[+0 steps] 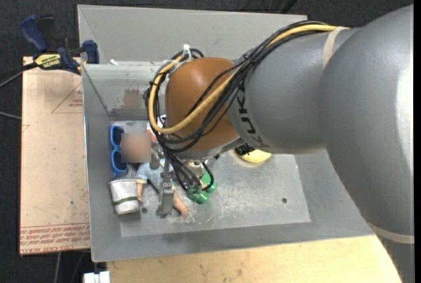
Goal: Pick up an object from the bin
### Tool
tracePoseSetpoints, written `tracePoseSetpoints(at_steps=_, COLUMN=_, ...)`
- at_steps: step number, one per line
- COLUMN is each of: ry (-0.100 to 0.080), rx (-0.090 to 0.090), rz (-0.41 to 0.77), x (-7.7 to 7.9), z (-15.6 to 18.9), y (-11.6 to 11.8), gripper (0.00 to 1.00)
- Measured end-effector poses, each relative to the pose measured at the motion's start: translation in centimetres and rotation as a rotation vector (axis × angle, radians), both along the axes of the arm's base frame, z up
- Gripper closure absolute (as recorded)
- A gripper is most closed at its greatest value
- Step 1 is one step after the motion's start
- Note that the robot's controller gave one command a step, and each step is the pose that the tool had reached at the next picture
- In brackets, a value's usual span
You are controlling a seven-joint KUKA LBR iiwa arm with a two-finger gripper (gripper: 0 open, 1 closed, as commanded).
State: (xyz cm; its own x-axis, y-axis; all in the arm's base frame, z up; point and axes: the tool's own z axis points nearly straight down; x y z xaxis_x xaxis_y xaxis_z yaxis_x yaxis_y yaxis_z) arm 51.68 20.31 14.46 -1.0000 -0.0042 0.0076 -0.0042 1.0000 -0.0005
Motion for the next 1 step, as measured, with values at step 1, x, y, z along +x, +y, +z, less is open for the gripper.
tracePoseSetpoints(at_steps=1, ry=-0.007, rx=0.002, rz=-0.004, x=0.20, z=0.44, y=-0.09, gripper=0.00)
